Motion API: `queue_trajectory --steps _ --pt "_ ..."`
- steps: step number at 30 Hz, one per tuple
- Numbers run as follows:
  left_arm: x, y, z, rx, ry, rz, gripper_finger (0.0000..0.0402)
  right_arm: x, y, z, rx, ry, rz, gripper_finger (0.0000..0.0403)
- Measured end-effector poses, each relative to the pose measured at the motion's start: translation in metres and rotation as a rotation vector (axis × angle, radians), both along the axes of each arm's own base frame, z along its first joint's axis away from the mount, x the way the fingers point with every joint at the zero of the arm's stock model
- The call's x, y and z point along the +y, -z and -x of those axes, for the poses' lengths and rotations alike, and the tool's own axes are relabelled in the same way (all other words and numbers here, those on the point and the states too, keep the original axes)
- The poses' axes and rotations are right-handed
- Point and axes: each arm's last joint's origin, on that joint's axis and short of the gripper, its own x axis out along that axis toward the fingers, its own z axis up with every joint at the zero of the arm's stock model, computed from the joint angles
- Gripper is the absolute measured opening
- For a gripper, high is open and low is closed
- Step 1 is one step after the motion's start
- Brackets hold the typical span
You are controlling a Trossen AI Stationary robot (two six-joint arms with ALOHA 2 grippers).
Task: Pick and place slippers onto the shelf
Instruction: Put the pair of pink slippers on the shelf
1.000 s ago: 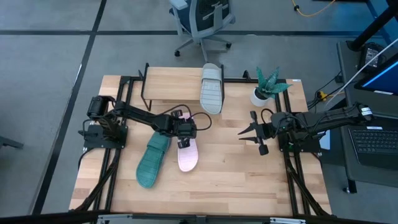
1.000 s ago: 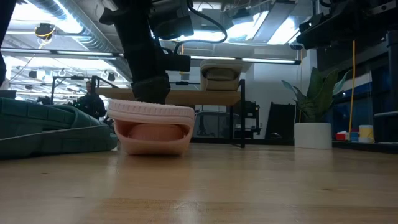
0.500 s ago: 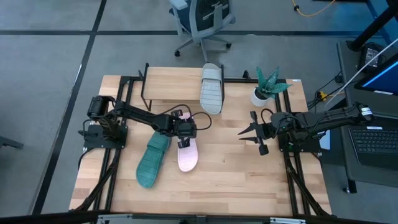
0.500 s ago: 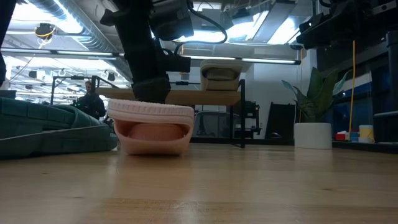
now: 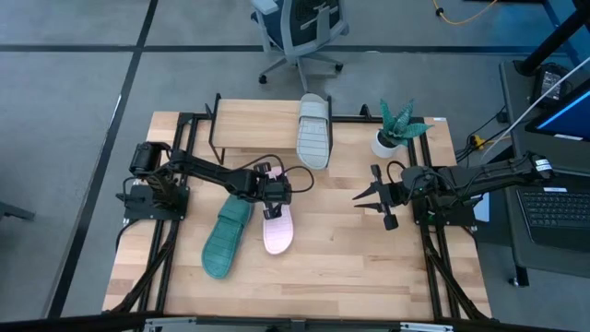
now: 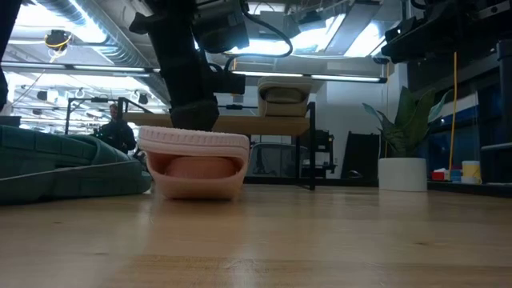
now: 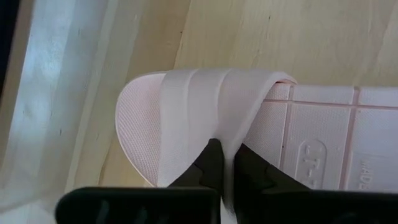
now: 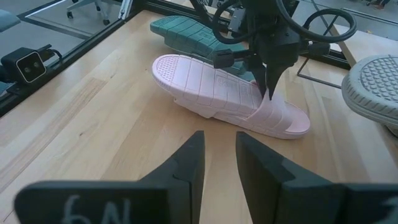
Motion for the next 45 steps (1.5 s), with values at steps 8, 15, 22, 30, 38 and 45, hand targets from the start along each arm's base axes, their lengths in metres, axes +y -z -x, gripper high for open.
queue_trajectory --steps 8,15,22,30,38,45 --pt "0.0 0.0 0.0 0.001 0.002 0.004 0.0021 0.0 0.0 0.0 0.0 0.0 0.0 0.0092" --pt "0.0 -0.012 0.0 0.01 0.028 0.016 0.0006 0.0 0.0 0.0 0.0 -0.001 0.002 0.0092" --pt "-0.001 -0.036 -0.006 -0.005 0.054 0.014 0.0015 0.0 0.001 0.0 0.007 -0.001 0.003 0.0092" --pt "-0.001 -0.057 -0.006 0.056 0.046 0.01 0.0006 0.0 0.002 -0.001 0.019 -0.002 0.006 0.0092" --pt "-0.001 -0.082 -0.007 0.075 0.043 0.008 0.001 0.0 0.003 -0.002 0.025 -0.002 0.007 0.0092" --pt "-0.002 -0.109 -0.003 0.113 0.04 -0.029 0.001 0.0 0.003 -0.002 0.024 -0.002 0.009 0.0092"
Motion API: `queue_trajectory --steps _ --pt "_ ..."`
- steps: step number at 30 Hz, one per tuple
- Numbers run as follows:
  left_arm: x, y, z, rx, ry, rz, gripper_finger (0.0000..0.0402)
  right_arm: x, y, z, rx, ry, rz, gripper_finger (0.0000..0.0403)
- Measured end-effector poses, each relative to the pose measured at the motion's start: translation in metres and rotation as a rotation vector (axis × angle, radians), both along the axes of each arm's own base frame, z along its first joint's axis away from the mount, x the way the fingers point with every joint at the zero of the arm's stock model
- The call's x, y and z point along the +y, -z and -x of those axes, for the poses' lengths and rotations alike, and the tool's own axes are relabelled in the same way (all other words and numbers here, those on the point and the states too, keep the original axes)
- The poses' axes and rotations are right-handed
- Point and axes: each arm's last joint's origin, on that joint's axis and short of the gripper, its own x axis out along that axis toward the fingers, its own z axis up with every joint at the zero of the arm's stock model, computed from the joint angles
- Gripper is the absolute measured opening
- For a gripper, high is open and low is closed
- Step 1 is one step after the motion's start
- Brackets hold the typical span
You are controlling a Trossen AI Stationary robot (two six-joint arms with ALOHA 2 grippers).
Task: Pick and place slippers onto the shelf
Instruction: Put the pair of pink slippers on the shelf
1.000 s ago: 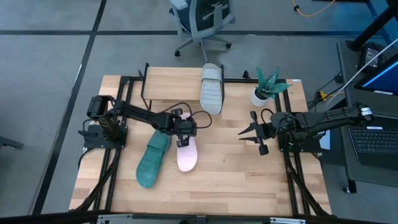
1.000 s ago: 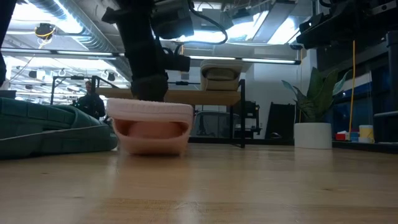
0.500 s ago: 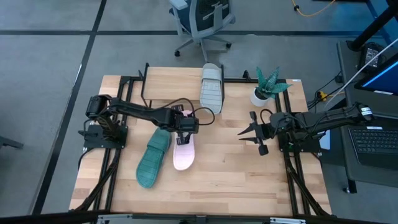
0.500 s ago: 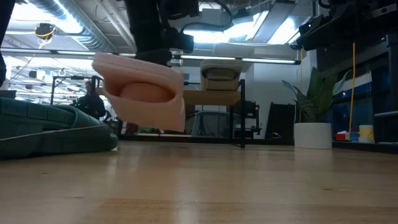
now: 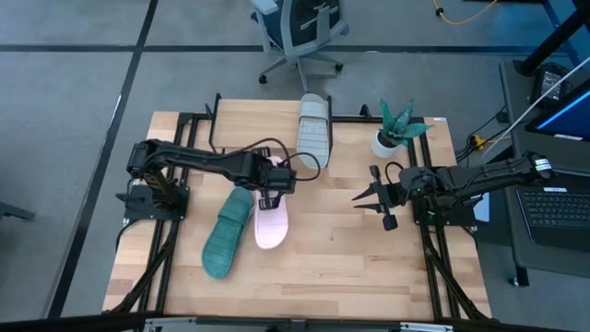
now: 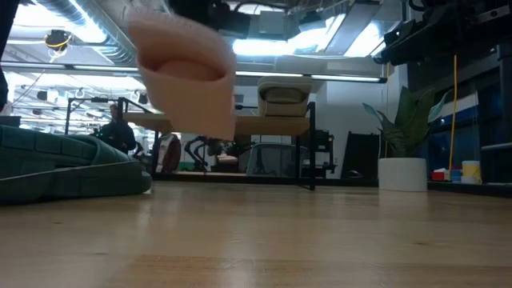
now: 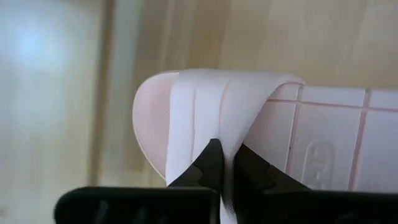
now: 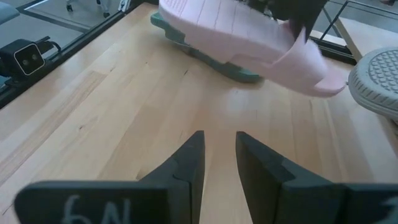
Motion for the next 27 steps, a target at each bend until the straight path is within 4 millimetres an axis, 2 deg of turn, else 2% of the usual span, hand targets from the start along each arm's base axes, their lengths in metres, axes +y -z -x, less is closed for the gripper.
queue_trajectory --steps 12,18,27 --pt "-0.008 -0.048 0.008 -0.002 -0.008 -0.103 0.001 0.0 0.0 0.0 -0.001 0.0 0.002 0.0092" --pt "-0.009 -0.061 0.011 -0.005 -0.011 -0.152 0.001 0.0 0.0 0.0 -0.001 0.0 0.002 0.0092" --pt "-0.003 -0.069 0.012 0.001 -0.003 -0.202 0.0013 0.0 0.0 0.0 -0.001 -0.001 0.002 0.0092"
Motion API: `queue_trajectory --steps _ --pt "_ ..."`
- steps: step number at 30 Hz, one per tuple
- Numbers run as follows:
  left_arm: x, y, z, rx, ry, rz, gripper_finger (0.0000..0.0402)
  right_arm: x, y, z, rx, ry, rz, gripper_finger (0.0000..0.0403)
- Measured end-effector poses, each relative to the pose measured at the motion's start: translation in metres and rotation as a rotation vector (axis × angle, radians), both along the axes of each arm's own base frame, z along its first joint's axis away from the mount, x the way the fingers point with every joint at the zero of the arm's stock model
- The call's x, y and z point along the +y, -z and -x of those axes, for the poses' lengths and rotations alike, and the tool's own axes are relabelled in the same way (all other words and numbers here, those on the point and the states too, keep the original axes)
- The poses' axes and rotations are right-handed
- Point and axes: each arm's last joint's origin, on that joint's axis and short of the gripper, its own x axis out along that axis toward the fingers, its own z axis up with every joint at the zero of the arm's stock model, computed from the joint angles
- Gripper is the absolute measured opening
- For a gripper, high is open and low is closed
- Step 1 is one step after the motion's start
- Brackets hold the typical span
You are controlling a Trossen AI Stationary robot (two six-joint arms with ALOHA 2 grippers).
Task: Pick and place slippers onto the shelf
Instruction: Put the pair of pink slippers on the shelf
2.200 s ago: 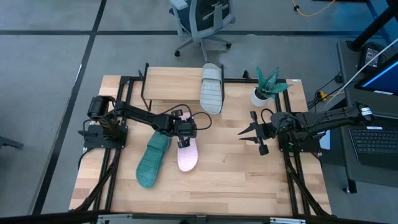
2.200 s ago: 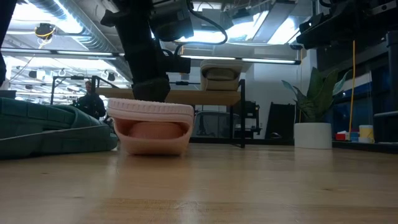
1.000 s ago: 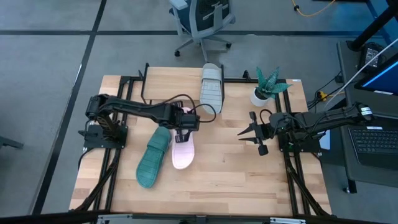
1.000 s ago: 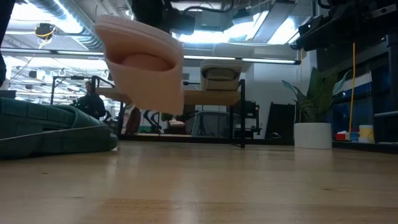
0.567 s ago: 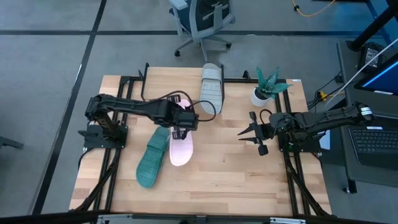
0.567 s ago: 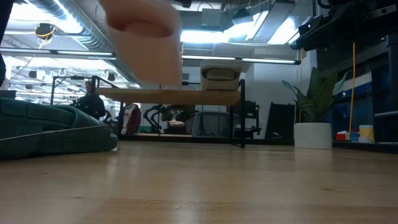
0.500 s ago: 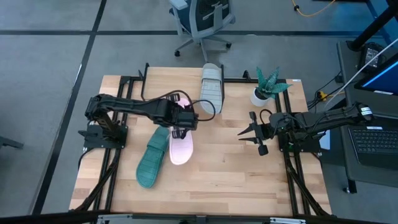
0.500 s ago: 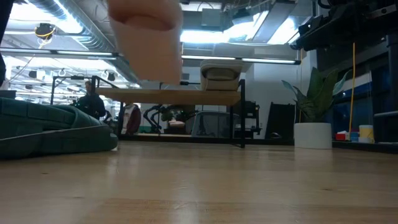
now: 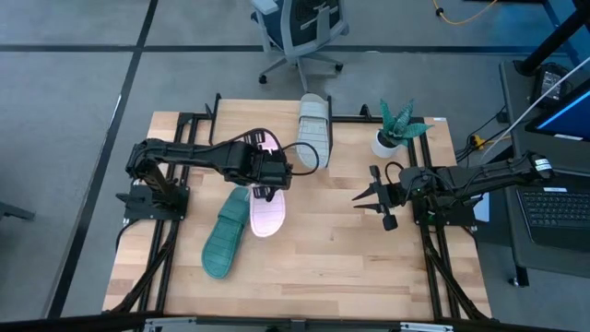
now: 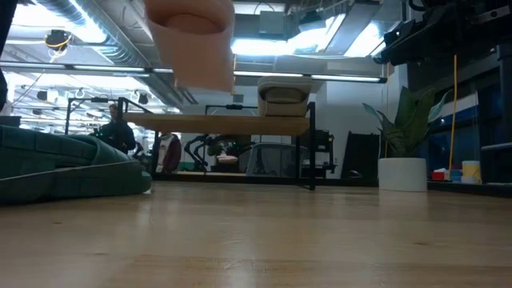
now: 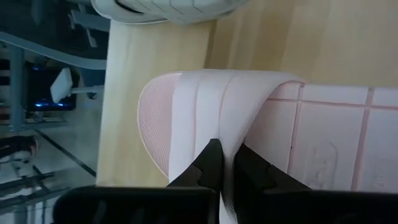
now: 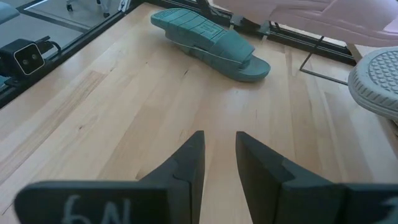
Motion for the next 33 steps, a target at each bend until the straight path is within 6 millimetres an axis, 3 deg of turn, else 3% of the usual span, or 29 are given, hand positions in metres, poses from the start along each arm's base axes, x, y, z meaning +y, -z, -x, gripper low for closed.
queue_trajectory --steps 16,24,33 --pt "0.06 -0.006 -0.01 -0.026 0.024 -0.04 0.0008 0.0 0.0 0.0 0.0 0.0 0.0 0.0092" --pt "0.093 -0.021 0.004 -0.084 -0.003 -0.037 0.001 0.0 0.0 0.0 0.001 0.0 0.0 0.0092" --pt "0.126 -0.027 0.013 -0.112 -0.004 -0.011 0.0009 0.0 0.0 0.0 0.0 0.001 0.0 0.0092"
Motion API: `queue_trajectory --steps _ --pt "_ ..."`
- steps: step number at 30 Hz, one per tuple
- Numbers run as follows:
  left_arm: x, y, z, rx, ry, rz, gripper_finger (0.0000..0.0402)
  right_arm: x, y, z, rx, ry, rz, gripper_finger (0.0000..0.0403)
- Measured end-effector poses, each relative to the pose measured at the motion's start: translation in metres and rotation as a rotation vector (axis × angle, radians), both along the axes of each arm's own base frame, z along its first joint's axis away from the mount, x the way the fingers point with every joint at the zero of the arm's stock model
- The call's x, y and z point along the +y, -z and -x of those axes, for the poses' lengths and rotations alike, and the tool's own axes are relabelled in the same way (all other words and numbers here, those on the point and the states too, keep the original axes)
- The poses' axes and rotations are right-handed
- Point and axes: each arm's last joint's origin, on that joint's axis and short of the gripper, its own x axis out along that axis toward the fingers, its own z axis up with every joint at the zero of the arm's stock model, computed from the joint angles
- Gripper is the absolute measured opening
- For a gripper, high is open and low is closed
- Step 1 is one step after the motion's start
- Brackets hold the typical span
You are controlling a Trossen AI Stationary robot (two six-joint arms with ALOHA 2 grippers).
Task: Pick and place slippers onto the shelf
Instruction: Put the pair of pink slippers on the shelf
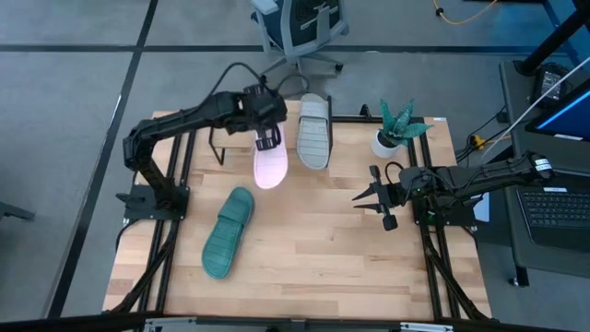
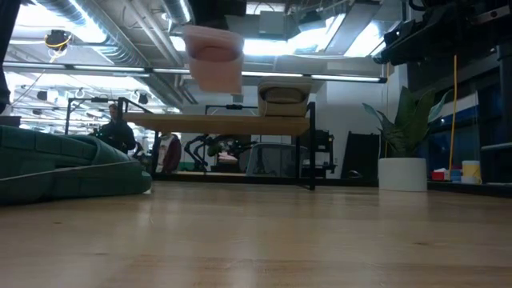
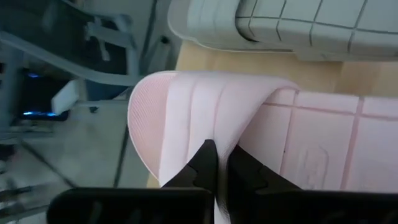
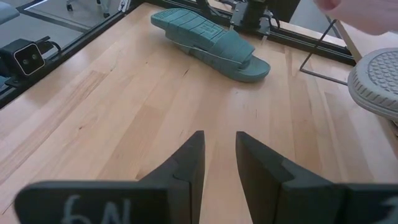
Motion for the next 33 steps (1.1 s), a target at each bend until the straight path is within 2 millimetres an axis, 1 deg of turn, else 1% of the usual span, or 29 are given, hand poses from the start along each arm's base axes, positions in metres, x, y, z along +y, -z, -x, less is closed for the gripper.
queue_trajectory --steps 2,8,16,24,30,33 --pt "0.007 0.0 0.001 -0.019 0.012 0.023 0.0011 0.0 0.0 0.0 0.0 0.0 0.0 0.0092" --pt "0.024 -0.004 0.002 -0.064 0.027 0.003 0.0006 0.0 0.0 0.0 0.0 0.0 0.0 0.0092" --pt "0.044 -0.006 0.009 -0.1 0.009 0.002 0.0009 0.0 0.0 0.0 0.0 0.0 0.0 0.0092" --pt "0.057 -0.009 0.012 -0.16 0.011 0.007 0.001 0.0 0.0 0.0 0.0 0.0 0.0 0.0092" --pt "0.06 -0.01 0.012 -0.176 -0.003 0.005 0.0007 0.0 0.0 0.0 0.0 0.0 0.0 0.0092" --pt "0.061 -0.006 0.009 -0.17 -0.004 0.01 0.0009 0.0 0.0 0.0 0.0 0.0 0.0 0.0092"
